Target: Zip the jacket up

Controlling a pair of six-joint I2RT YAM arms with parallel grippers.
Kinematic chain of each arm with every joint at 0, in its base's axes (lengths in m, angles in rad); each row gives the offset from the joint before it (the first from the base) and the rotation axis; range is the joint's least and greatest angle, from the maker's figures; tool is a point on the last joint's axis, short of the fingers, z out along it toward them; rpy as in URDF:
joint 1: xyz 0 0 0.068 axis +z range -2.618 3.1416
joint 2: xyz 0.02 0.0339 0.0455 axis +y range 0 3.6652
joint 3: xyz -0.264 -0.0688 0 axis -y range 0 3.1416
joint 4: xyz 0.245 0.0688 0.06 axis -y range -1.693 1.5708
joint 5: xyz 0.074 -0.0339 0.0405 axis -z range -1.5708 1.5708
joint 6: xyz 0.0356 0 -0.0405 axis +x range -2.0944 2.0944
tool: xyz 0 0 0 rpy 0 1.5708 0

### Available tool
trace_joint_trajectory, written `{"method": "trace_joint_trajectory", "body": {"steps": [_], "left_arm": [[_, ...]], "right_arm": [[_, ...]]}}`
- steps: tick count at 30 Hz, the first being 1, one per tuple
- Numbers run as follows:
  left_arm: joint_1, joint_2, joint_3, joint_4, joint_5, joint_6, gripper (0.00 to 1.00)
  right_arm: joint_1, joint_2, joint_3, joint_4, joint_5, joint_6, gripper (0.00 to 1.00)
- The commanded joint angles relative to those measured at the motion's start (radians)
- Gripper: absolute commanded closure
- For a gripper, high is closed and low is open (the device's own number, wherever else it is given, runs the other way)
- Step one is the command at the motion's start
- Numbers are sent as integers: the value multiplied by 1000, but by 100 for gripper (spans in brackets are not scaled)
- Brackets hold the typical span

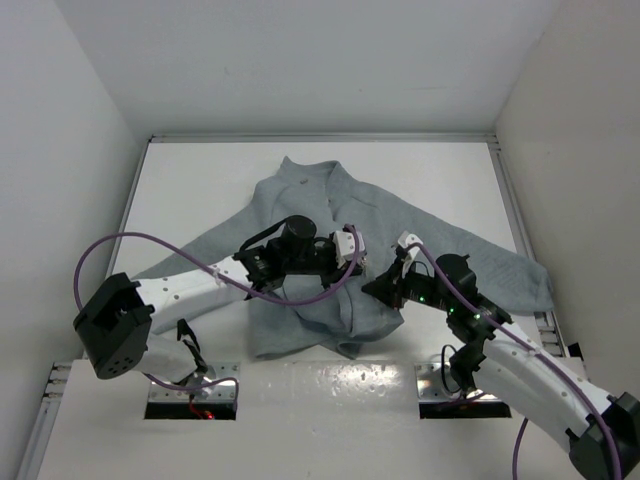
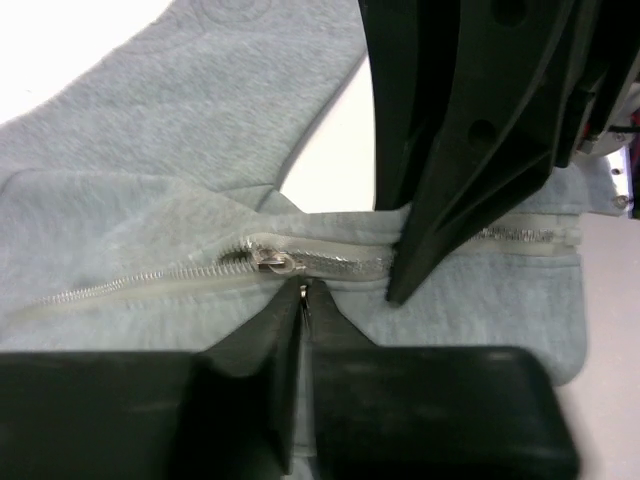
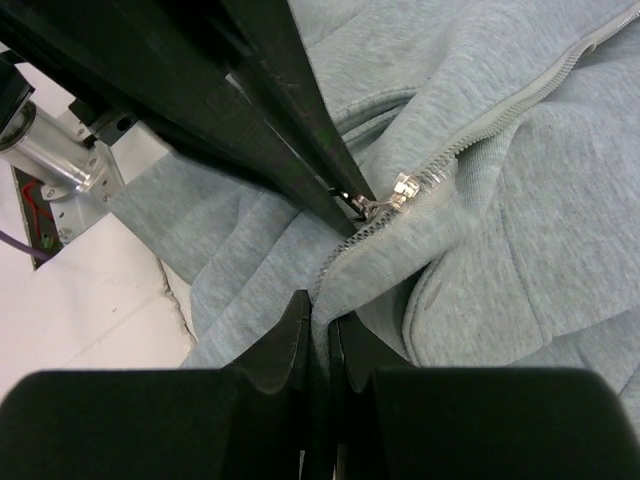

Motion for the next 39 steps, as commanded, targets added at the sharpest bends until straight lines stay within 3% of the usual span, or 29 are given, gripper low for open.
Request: {"method": "trace_joint_trajectory", "body": {"steps": [1,3,11,22,31,39], "left_arm": [[4,1,46,49,7,5,93],[4,10,55,37,7,5,100],[65,10,75,-24,-62,35,100],[194,211,198,-101,-214,104,100],[357,365,326,-118,-353,154,100],[551,574,579,-120,-432,239,100]], "right_arm": [[11,-16,-2,59,-41,-9,98],[11,-14,2,58,-40,-9,98],[14,-76,-24,9,-61,-24,100],[31,-166,-59,-53,-152,-86,100],[63,-246,-84,-132,-233,-95,100],[73,-268,-97,-157,-280,-93,100]]}}
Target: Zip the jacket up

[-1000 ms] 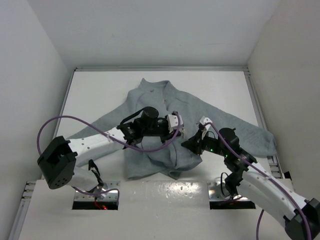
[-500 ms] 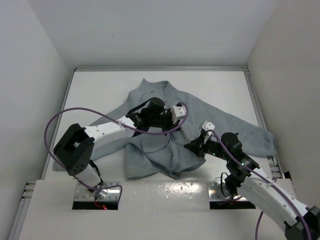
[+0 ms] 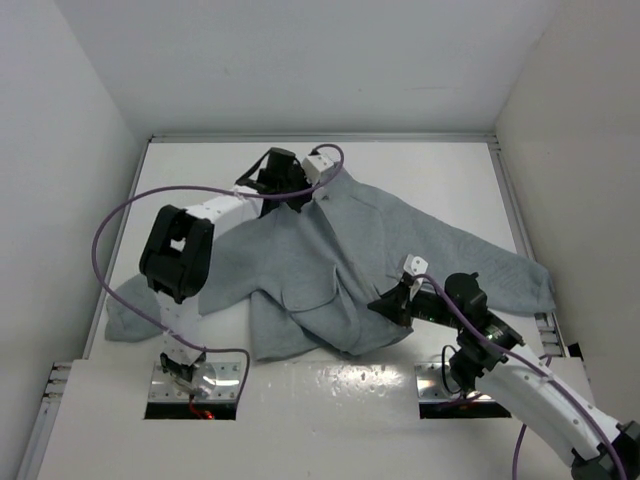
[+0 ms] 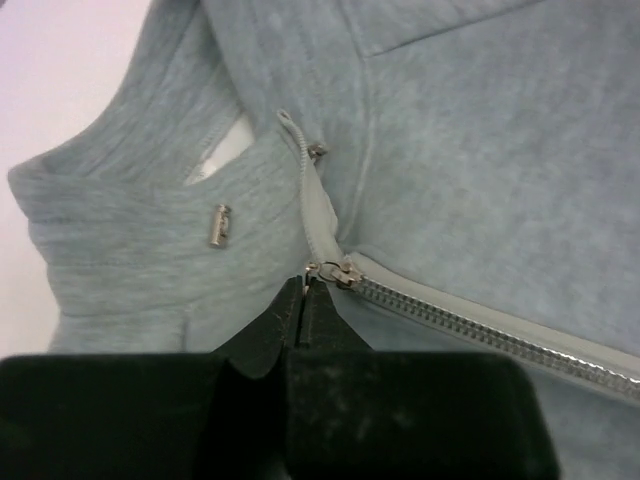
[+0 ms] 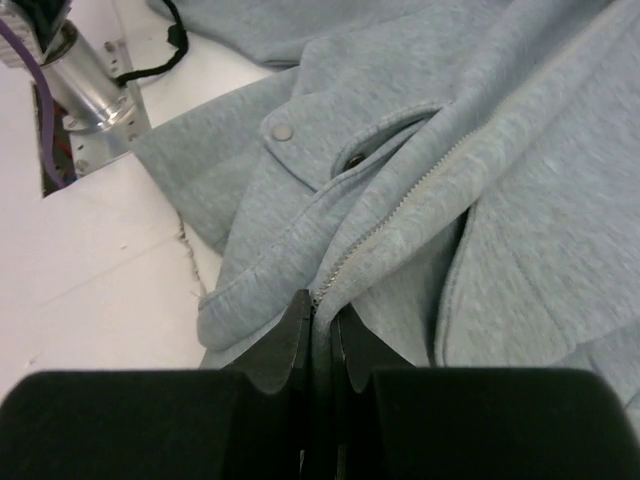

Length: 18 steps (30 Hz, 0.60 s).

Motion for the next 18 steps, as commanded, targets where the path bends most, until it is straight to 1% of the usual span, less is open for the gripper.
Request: {"method": "trace_joint_trajectory", "body": {"steps": [1,2,3,4,5,6,7,8,9,10,12,15,18], "left_arm": [[117,90,147,89,-234,109,100],[129,119,186,80,-246,109,100],[144,151,273,80,-255,123,100],[172,220,321,68,-255,143,100],[184,254,366,68,-289,152,100],[198,288,409,68,-289,163,100],[224,323,506,68,-289,175,100],[236,392,556,68,-298,190,100],[247,429,608,68,-307,190,100],[258,464,716,48,-307,190,100],[276,547,805,37,-307,215,100],[299,573,849,65,-306,235,100],[313,506,762,65,-196,197,100]], "right_arm": [[31,-22,-3,-30,-206,17,100],[31,-25,-3,-33,-213,20,100],[31,-22,-8,-35,-213,21,100],[31,-30,-8,-37,-214,23,100],[33,-28,-6,-37,-217,23,100],[31,-30,-11,-38,-217,26,100],[31,-33,-11,-38,-220,23,100],[31,-33,-9,-46,-223,28,100],[31,-39,-9,-47,-225,29,100],[33,-36,-9,-49,-228,28,100],[34,-41,-6,-60,-230,29,100],[36,-50,-2,-93,-230,28,100],[36,-59,10,-130,-223,28,100]]}}
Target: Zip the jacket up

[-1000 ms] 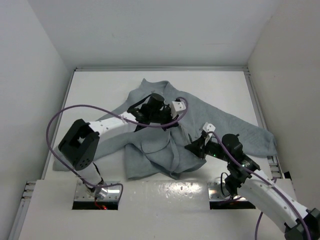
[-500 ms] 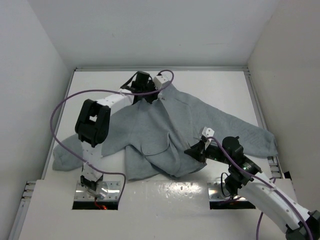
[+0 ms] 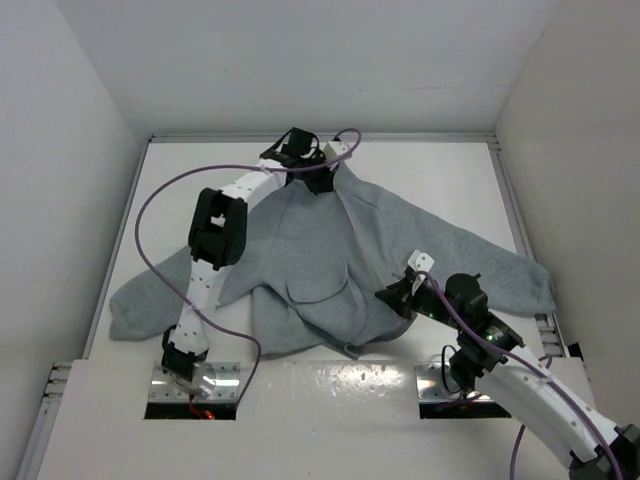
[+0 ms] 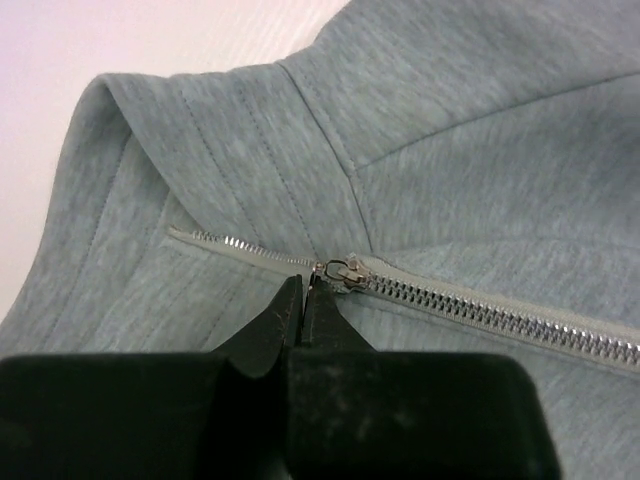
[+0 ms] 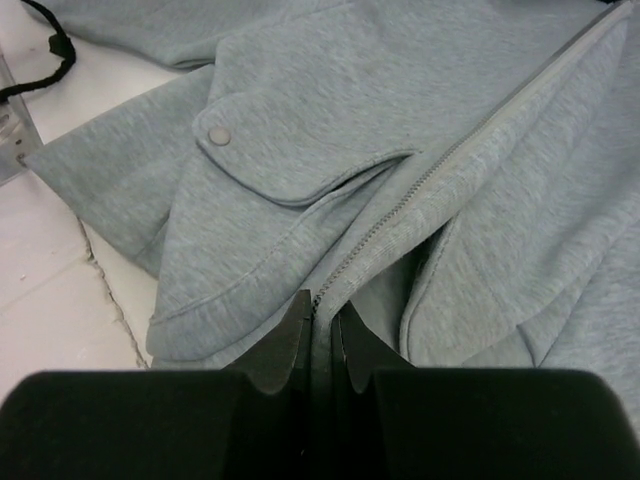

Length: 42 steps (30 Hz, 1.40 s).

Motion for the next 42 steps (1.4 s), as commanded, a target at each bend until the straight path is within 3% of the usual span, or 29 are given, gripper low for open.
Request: {"method": "trace_joint_trajectory", "body": {"steps": [1,2,3,5,7,12,18,23,29,33,42], "left_arm": [[267,-67,-34,425,-333,95,100],[267,-163,-179,440,-287,95,100],[267,-222,-272,472,-250,95,100],[249,-337,-510,519,-127,119,100],[209,-495,-643,519,-69,141,100],[88,-734,-962,432,70,185,100],[-74,-913,-1141,419,119,141,100],[-127,-913,-1132,439,149,-92,100],[-127,-960,-1109,459,200,-172,100],[-63,-960,-1034,412,223,-218,100],[60,-971,-960,359,389,-439,100]], "right_arm": [[56,-52,31,-143,-384,64,95],[56,-46,47,-150,-364,79,78],[54,-34,56,-150,-323,84,43],[54,-12,83,-140,-208,119,24],[50,26,97,-118,-113,127,15],[47,112,165,-15,-51,159,12],[42,273,261,171,-30,182,10],[39,414,266,310,41,208,8],[47,615,182,557,7,222,10],[97,732,180,737,50,173,9],[143,1034,380,870,119,139,6]]}}
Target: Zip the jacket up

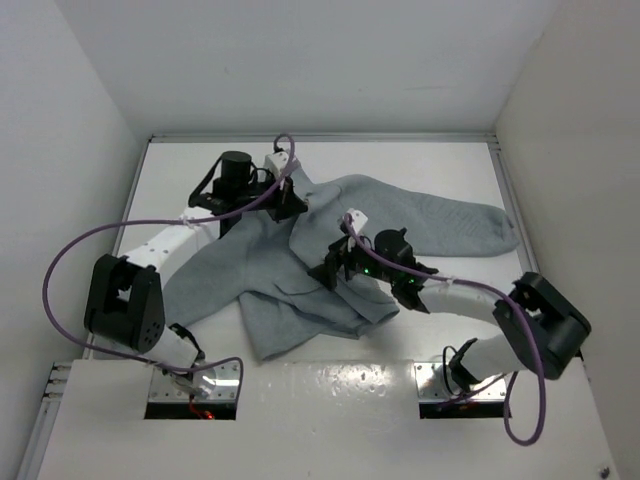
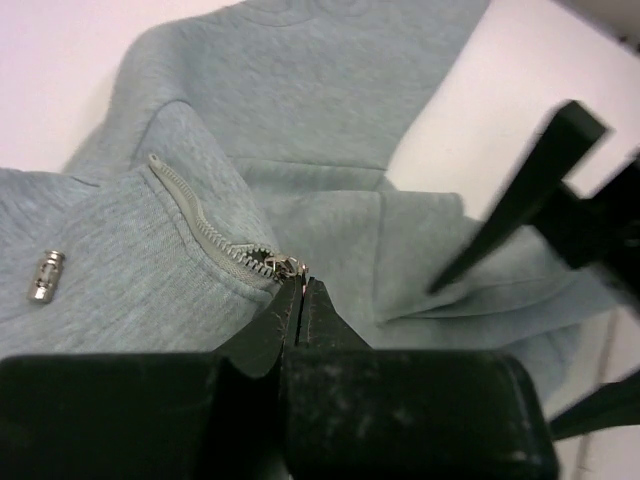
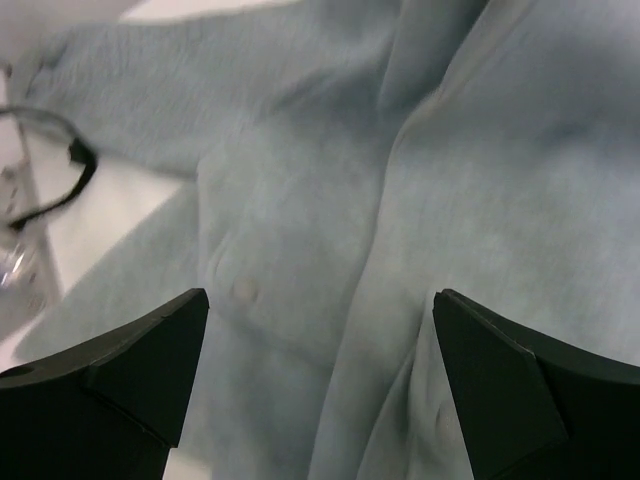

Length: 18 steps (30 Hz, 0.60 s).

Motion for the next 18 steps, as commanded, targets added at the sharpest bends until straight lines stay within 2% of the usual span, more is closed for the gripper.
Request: {"method": "trace_joint_trajectory", "body": {"steps": [1,9,11,13,14,15,18], "left_arm": [[16,-62,26,0,156,-144,100],[48,-117,-5,55,262,-368,100],[57,-132,-14,80,274,-394,100],[66,-143,-14,89,296,-422,100],[75,-143,-14,98,296,-422,100],[75,-143,-14,98,308,-435,100],[97,-152,-25,98,325,-461,100]], "right_arm": [[20,87,162,171,82,-16,6],[38,348,433,219,221,-22,5],[38,400,498,217,240,-32,6],[34,446,525,214,266,-33,12],[32,459,551,214,266,-39,15],[28,476,556,214,266,-45,28],[20,489,560,234,286,-74,57]]}}
